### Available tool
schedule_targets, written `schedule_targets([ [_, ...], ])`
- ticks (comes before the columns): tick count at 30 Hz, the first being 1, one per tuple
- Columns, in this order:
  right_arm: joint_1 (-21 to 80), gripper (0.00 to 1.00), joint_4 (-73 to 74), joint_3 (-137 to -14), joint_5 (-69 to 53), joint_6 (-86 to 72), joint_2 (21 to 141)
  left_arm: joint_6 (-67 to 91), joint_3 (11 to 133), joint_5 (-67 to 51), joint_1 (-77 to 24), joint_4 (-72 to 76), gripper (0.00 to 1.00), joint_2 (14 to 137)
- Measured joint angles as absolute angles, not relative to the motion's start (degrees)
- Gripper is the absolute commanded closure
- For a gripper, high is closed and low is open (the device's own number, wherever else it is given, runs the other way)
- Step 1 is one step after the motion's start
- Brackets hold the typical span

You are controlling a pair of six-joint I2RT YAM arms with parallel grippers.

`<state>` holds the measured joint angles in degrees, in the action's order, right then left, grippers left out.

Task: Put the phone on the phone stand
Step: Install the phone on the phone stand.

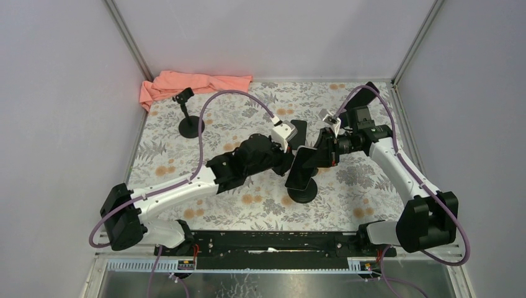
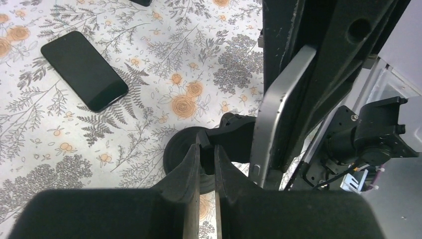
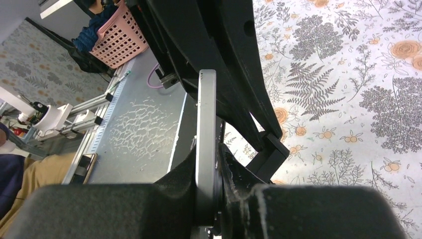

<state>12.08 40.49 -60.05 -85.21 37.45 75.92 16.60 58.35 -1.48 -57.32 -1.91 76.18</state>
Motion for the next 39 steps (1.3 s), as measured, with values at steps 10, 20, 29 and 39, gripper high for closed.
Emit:
schedule_targets([
  [10, 9.54, 1.00, 43.68, -61.52, -84.97, 37.89, 77.76, 13.06, 62.26, 0.23, -57.32, -4.82, 1.00, 79.13],
  [20, 8.51, 1.00, 43.77, -61.56, -84.47, 37.65, 77.71, 11.92, 63.96, 0.99, -57.32, -5.98, 1.00, 80.42],
  [29, 7.81, 1.00, 40.25, -61.30, -80.62, 33.47, 75.85, 11.25, 65.58, 2.50, -57.32, -7.31, 1.00, 81.67],
  [39, 7.49, 1.00, 35.11, -59.72, -75.61, 27.27, 72.82, 11.00, 66.61, 4.49, -57.34, -7.60, 1.00, 82.70],
])
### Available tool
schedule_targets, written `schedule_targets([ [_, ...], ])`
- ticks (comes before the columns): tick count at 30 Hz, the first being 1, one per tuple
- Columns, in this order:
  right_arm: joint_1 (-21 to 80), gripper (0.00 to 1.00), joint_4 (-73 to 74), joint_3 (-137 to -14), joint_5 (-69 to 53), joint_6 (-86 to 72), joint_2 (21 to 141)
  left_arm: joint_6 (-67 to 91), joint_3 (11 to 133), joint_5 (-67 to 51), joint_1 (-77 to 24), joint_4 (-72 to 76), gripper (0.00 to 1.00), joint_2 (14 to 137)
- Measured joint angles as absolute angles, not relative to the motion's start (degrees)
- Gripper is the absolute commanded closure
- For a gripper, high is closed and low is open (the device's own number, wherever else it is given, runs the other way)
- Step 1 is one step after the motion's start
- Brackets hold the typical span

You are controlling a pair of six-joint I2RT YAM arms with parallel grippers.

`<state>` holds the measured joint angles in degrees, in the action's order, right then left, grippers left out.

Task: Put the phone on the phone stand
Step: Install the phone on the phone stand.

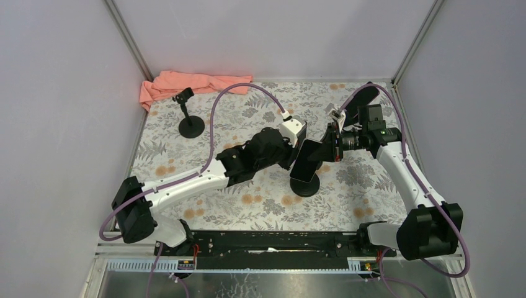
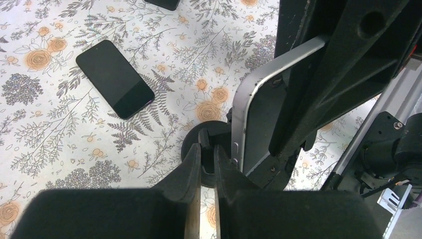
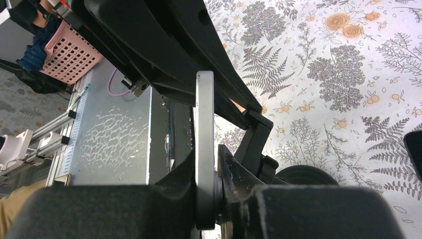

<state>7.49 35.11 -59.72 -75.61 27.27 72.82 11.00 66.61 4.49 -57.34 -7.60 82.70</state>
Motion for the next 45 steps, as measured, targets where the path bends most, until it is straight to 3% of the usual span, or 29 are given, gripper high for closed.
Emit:
schedule_targets([
  [45, 5.78, 1.00, 31.55, -59.33, -69.91, 18.72, 71.88, 12.47, 67.46, 10.44, -58.24, -6.31, 1.00, 84.53],
])
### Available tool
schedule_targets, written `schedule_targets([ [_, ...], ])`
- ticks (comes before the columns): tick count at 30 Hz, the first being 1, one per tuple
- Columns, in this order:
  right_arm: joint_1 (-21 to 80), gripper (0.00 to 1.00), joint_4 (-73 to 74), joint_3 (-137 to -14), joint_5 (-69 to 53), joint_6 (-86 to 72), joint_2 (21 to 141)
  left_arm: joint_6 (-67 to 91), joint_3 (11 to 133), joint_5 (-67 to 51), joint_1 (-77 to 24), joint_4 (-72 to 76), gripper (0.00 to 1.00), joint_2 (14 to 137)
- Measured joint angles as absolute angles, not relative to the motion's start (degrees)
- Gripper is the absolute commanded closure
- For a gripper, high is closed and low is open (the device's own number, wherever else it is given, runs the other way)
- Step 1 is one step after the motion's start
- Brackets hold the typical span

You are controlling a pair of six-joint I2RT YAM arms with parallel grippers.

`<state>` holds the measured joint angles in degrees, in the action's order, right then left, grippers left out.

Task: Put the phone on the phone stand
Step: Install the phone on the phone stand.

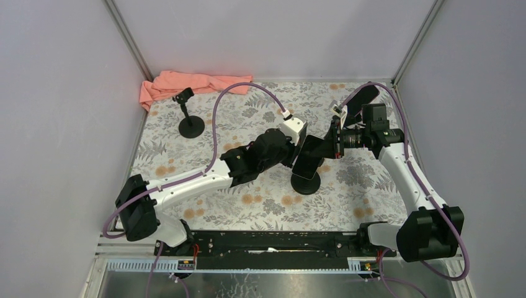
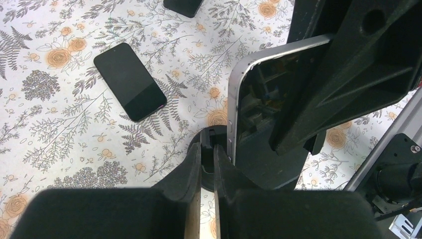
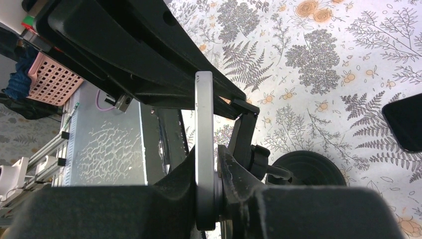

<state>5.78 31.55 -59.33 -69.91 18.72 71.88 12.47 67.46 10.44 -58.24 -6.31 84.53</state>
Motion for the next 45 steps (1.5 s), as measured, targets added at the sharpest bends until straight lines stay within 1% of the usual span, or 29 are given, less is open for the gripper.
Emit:
schedule_targets([
  [45, 5.78, 1.00, 30.96, -59.33, -67.51, 16.78, 71.24, 12.49, 67.70, 12.12, -58.83, -6.22, 1.00, 84.93],
])
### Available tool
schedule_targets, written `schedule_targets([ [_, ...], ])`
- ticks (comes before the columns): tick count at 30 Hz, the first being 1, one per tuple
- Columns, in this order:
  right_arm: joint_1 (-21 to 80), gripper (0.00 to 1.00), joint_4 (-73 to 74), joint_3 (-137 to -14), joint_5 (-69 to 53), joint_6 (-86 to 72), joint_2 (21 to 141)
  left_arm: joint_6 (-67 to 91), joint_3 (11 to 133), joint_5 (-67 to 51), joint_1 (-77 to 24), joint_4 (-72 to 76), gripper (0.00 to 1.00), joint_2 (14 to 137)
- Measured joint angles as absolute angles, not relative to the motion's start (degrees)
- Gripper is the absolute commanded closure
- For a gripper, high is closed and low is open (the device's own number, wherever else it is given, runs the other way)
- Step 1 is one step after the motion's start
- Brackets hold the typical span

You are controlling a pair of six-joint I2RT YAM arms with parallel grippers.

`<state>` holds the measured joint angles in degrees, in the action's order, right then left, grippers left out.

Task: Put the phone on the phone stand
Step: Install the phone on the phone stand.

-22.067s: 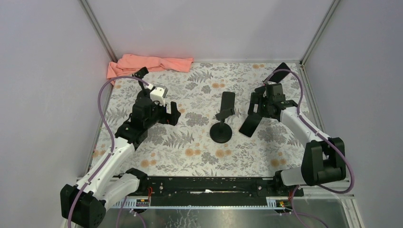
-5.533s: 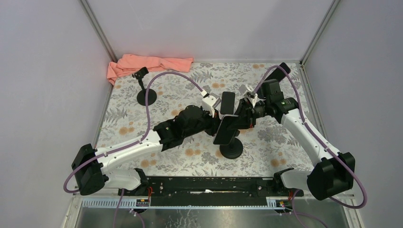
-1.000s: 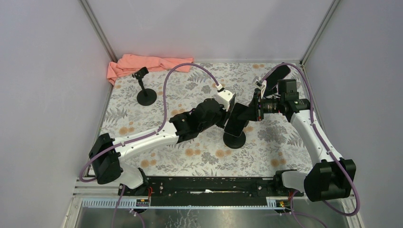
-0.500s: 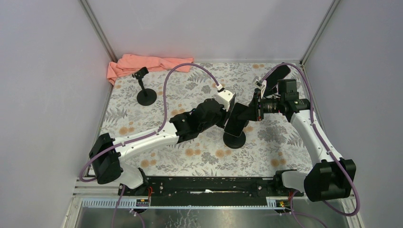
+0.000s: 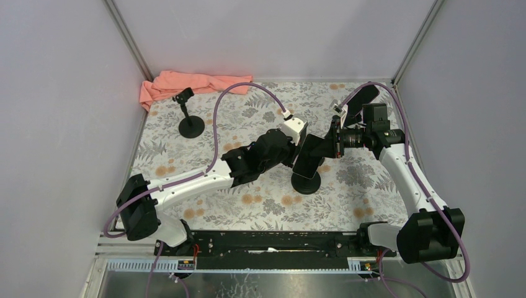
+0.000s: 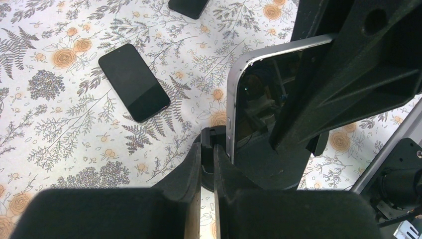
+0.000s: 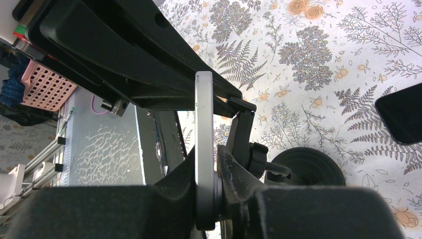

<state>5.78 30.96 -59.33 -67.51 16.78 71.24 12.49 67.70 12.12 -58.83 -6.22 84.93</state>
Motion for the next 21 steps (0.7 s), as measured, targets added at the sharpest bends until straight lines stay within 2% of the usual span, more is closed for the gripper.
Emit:
schedule_targets([
  [21, 5.78, 1.00, 30.35, -59.64, -65.67, 15.16, 71.22, 12.91, 68.82, 14.72, -59.29, -6.81, 1.00, 85.86],
])
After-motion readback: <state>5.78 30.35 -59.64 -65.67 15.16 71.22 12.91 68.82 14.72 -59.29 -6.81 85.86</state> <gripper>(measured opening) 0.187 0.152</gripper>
